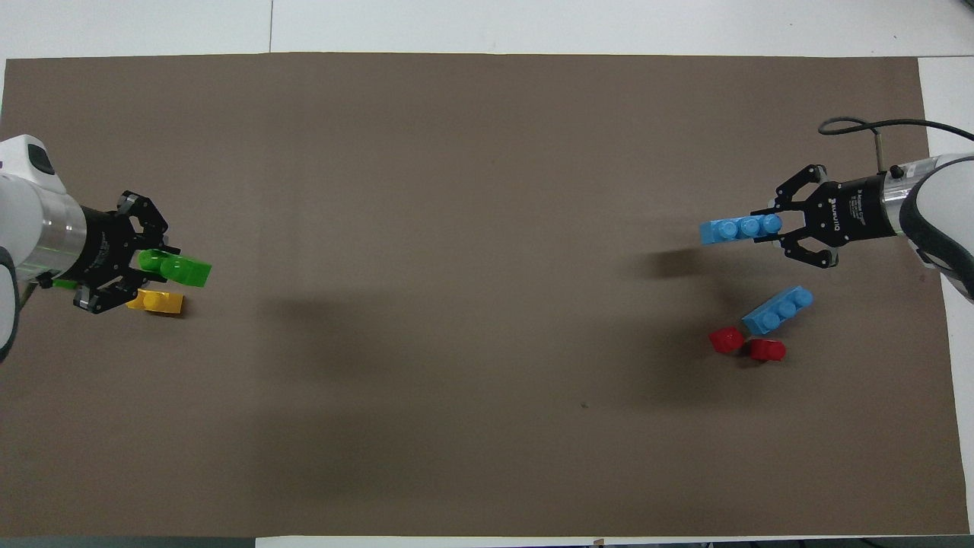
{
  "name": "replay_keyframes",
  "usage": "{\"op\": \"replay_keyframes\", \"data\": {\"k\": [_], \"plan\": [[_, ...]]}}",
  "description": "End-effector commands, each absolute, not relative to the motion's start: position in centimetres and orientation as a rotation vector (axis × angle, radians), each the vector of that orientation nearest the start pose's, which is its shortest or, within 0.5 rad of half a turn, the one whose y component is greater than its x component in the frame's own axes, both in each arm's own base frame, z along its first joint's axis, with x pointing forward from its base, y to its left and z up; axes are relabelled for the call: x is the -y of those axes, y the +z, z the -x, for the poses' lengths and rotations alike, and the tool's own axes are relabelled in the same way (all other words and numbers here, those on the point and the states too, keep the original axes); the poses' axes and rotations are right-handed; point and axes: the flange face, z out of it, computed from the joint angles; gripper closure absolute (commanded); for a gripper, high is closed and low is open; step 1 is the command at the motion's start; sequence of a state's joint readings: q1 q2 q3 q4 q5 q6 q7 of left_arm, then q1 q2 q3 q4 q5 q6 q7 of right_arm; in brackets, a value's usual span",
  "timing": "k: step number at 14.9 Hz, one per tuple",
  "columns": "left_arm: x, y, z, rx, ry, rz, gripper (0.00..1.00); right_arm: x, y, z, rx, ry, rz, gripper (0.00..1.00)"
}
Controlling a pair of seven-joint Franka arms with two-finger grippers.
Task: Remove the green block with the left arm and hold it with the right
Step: 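Lower the green brick with the left gripper while the right gripper lowers blue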
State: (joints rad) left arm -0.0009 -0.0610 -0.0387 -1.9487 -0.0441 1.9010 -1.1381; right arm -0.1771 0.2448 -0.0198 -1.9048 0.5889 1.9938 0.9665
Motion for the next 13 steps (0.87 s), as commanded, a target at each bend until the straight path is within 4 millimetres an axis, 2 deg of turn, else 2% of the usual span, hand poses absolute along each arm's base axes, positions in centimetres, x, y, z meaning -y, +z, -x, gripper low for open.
{"op": "replay_keyframes", "data": {"k": [1,4,6,8,12,13], "plan": [[-0.1,48.6,-55.7,1.662,0.010,2.744,1.00,8.7,33.6,-59.6,-1.749,0.478,2.062,1.00],[-2.8,46.1,-57.8,1.698,-0.052,2.733,1.00,8.4,31.4,-59.1,-1.775,0.486,2.055,1.00],[-3.6,44.7,-59.6,1.700,-0.077,2.737,1.00,7.9,30.3,-58.6,-1.786,0.487,2.052,1.00],[-5.5,43.1,-61.5,1.692,-0.083,2.718,1.00,8.0,29.6,-58.0,-1.803,0.485,2.046,1.00],[-6.6,38.8,-63.3,1.644,-0.096,2.715,1.00,8.5,29.1,-57.3,-1.818,0.500,2.037,1.00],[-6.7,37.6,-64.4,1.625,-0.093,2.712,1.00,8.6,29.0,-57.3,-1.819,0.496,2.037,0.77]]}}
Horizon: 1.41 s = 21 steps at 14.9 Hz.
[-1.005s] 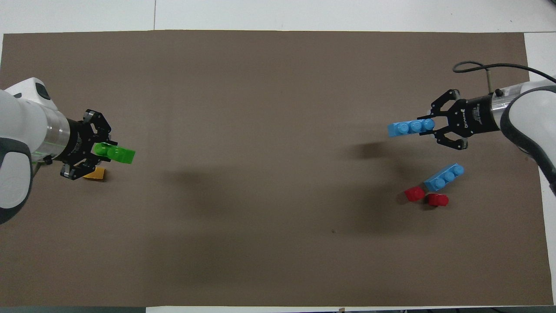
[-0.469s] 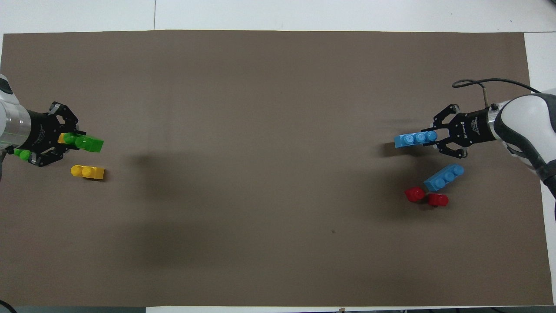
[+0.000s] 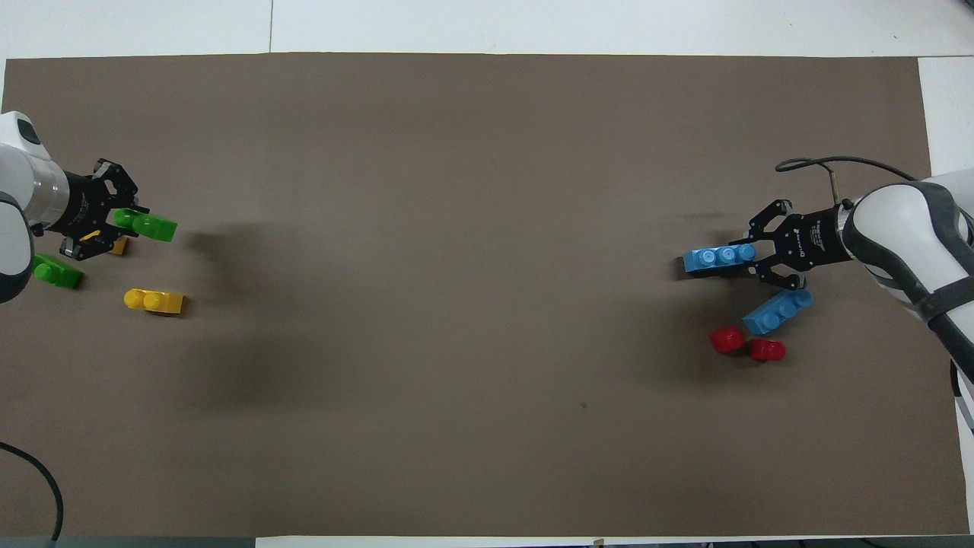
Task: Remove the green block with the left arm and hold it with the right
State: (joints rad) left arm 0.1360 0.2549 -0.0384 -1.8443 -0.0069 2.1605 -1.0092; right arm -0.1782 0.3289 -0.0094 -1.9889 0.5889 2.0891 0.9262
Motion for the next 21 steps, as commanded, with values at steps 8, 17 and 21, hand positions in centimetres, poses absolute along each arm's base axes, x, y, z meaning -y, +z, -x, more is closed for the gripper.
{"op": "replay_keyframes", "data": {"k": [8,17,21], "plan": [[-6.1,32.4,-66.9,1.491,-0.062,2.731,1.00,7.9,34.1,-58.5,-1.715,0.384,2.107,0.00],[-4.6,34.3,-67.5,1.247,-0.109,2.858,0.00,2.5,54.2,-56.4,-0.779,-0.007,2.914,0.00],[-3.3,39.2,-67.0,1.040,-0.108,2.925,0.00,2.0,59.4,-53.6,-0.384,-0.060,3.042,0.00]]}}
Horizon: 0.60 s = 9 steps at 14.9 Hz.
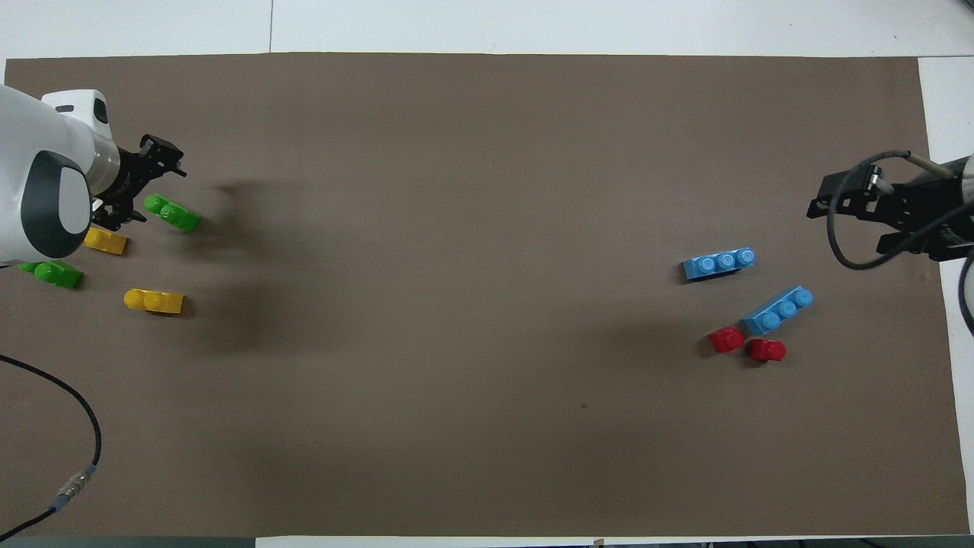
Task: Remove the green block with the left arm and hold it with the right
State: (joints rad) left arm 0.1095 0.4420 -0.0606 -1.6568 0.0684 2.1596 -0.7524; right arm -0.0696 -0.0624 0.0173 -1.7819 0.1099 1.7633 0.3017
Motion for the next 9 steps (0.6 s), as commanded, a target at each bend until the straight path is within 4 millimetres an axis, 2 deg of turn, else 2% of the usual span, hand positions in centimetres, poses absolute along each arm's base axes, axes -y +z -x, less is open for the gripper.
{"op": "replay_keyframes", "data": {"k": [1,4,9], "plan": [[-3.2,40.7,-66.6,0.967,-0.110,2.949,0.00,2.0,60.4,-53.4,-0.312,-0.052,3.065,0.00],[-2.5,45.2,-64.8,0.735,-0.073,3.002,0.00,1.1,60.5,-52.6,-0.276,-0.036,3.072,0.00],[-1.3,52.2,-61.1,0.387,-0.040,3.062,0.00,1.8,61.5,-53.3,-0.254,-0.069,3.096,0.00]]}}
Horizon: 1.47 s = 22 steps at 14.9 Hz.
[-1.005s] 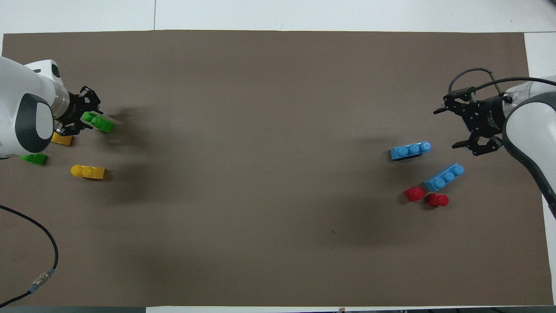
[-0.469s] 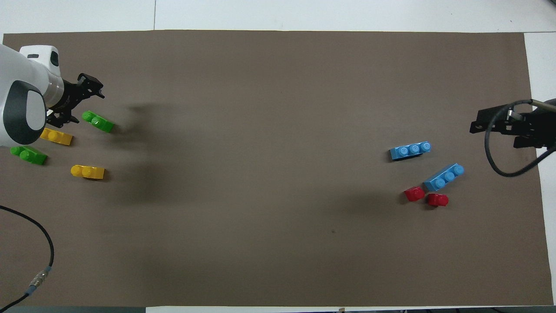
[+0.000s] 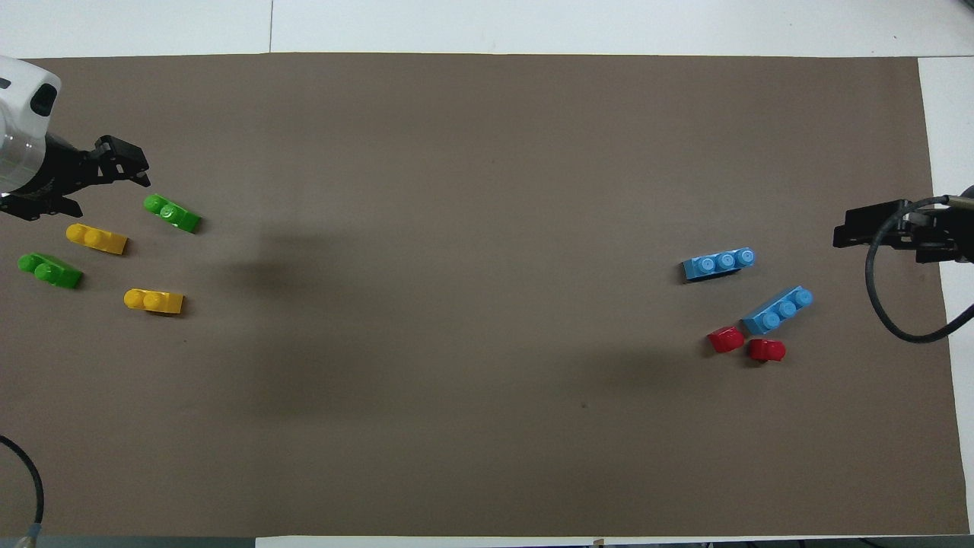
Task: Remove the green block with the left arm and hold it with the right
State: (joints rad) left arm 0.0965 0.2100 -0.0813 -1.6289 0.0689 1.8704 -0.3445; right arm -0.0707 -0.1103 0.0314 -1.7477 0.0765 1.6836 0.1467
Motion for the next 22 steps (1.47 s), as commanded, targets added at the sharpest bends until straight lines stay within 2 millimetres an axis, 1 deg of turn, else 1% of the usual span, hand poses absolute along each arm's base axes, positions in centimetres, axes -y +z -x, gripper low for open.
{"op": "replay_keyframes", "data": {"k": [1,2,4,5,6,7,9,11,12,14,16,22], "plan": [[-1.1,53.9,-60.1,0.335,-0.051,3.067,0.00,1.8,61.5,-53.3,-0.246,-0.067,3.122,0.00],[-0.9,55.6,-58.9,0.288,-0.051,3.074,0.00,1.9,61.3,-53.1,-0.241,-0.055,3.131,0.00],[-0.5,58.3,-56.9,0.209,-0.037,3.104,0.00,2.1,61.4,-53.1,-0.244,-0.051,3.131,0.00],[-0.3,59.2,-56.0,0.158,-0.015,3.104,0.00,2.3,61.3,-53.0,-0.248,-0.034,3.132,0.00],[0.4,59.9,-55.2,0.109,0.005,3.105,0.00,2.4,61.3,-53.0,-0.248,-0.036,3.130,0.00],[0.7,60.8,-54.4,0.091,0.000,3.106,0.00,2.4,61.5,-53.1,-0.251,-0.041,3.127,0.00],[1.0,62.0,-52.8,0.079,-0.017,3.127,0.00,2.5,62.0,-53.4,-0.255,-0.040,3.121,0.00],[1.1,62.5,-51.9,0.056,0.000,3.134,0.00,2.7,62.3,-53.4,-0.262,-0.030,3.113,0.00],[1.1,62.7,-51.5,0.033,0.010,3.134,0.00,2.7,62.1,-53.5,-0.262,-0.019,3.115,0.00],[1.0,62.9,-51.2,-0.073,0.022,3.133,0.00,2.8,62.0,-53.4,-0.264,-0.002,3.118,0.00],[1.0,62.8,-50.8,-0.083,0.042,3.132,0.00,2.8,61.8,-53.3,-0.264,0.020,3.118,0.00],[0.9,62.9,-50.8,-0.067,0.029,3.176,0.00,2.5,61.6,-53.1,-0.257,0.049,3.116,0.00]]}}
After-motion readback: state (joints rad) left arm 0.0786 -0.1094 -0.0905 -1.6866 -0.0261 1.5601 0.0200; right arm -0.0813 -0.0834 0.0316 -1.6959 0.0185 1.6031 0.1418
